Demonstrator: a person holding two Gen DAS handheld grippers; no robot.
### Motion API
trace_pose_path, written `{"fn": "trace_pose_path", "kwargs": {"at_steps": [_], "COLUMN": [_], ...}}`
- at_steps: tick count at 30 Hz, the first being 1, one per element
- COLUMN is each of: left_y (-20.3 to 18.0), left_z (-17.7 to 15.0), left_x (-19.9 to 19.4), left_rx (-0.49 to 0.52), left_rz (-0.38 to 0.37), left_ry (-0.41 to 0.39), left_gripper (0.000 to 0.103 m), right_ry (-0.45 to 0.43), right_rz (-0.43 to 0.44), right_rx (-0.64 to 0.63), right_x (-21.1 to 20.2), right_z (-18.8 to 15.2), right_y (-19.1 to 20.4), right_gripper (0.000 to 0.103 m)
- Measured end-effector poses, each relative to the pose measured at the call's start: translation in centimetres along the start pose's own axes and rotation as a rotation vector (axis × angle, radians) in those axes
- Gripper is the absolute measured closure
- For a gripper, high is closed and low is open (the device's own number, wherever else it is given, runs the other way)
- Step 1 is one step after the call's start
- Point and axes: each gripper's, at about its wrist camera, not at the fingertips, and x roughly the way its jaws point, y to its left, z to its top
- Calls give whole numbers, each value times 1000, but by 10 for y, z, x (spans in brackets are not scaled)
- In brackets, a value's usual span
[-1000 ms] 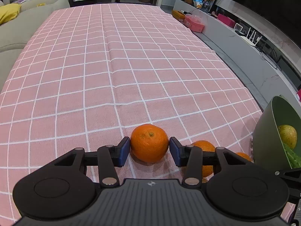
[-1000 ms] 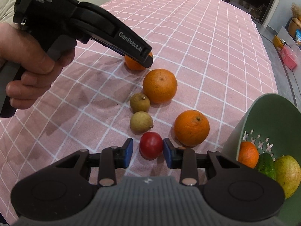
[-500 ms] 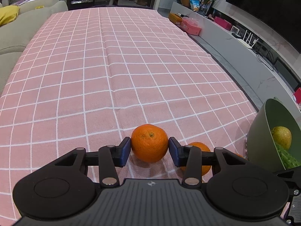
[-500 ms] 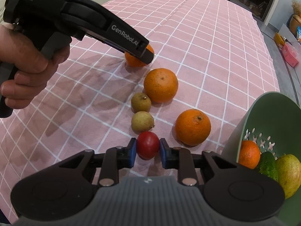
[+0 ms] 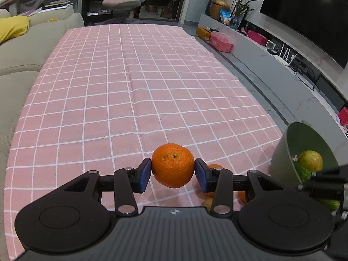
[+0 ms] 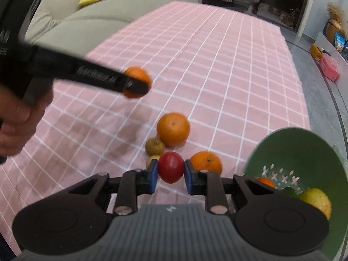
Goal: Organize fruits
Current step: 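Close the left tool on the orange while the right tool grasps the red fruit, then carry the orange with the left tool toward the colander while the right tool carries the red fruit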
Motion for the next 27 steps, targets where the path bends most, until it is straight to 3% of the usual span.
{"fn": "trace_pose_path", "kwargs": {"at_steps": [7,14,21,27], "left_y": [-31,-78,-139,-192], "left_z": [-4,-4,5,10], "left_x": [-12,-12,0,30], "left_rx": [40,93,209,373], "left_rz": [-12,-59,-98,-57], "left_ry": [3,10,11,42], "left_gripper": [54,54,54,54], "right_ry": [-79,-128,-147,-143], "right_rz": [6,-41,-108,-142], "right_rx": [44,131,253,319], "right_x": [-31,-56,-71,-67], "right_z": [5,-1,-12,-18], "right_y": [-19,-63,-119,-148], "right_gripper": [82,81,81,81]}}
